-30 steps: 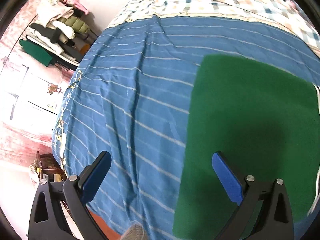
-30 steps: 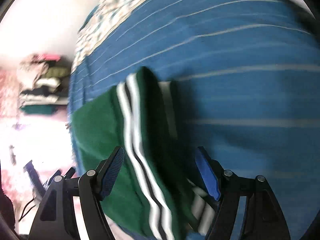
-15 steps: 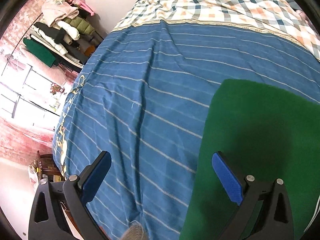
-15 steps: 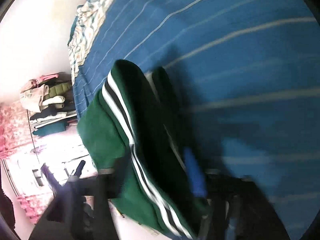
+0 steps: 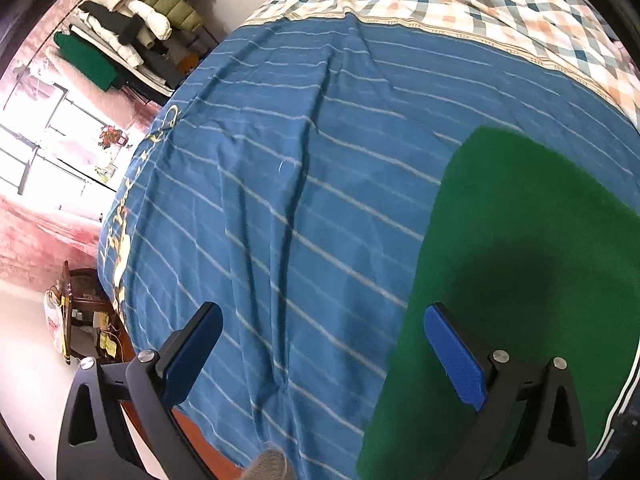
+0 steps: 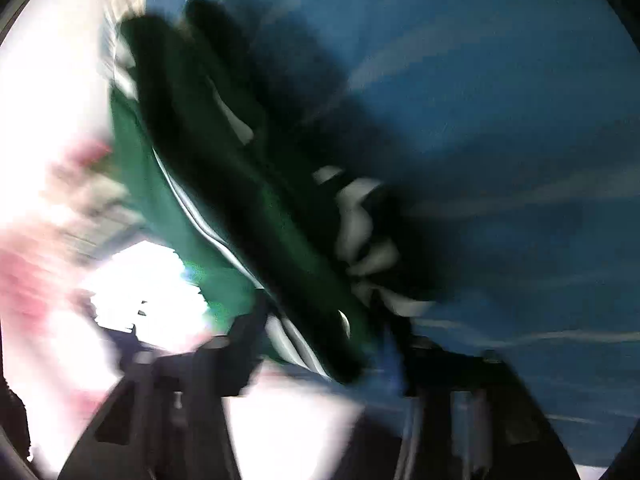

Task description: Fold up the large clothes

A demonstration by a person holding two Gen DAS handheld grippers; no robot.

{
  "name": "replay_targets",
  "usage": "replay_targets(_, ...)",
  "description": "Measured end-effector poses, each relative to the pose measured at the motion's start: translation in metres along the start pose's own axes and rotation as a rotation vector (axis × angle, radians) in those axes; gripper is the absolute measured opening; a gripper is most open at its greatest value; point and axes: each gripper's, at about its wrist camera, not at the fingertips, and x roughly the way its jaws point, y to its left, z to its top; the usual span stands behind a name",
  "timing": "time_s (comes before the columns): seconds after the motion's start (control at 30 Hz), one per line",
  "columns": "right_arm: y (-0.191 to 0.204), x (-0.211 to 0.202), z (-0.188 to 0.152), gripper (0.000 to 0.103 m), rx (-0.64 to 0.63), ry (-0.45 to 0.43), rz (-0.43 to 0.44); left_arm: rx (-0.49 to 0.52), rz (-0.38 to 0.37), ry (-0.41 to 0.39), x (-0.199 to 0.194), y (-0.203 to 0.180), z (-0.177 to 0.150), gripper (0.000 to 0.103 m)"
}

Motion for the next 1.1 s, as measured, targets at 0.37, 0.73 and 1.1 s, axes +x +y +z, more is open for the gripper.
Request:
replay_targets(0.37, 0.312, 0.03, 0.094, 0.089, -1.009, 0.127, -0.457, -0.038, -0.034, -0.035, 0.047, 0.004, 0.083, 0.103)
replay_targets(0.73, 0.303, 0.186, 0.161, 0.096, -1.116, 0.669, -0.528, -0.121, -0.058, 0.107, 0.127, 0.033, 0.093, 0.103)
replay_targets(1.1, 0.224, 0.153, 0.234, 0.06, -0.373, 0.774, -0.059, -0.144, -0.038, 0.093, 0.136, 0.037, 0.094, 0.103)
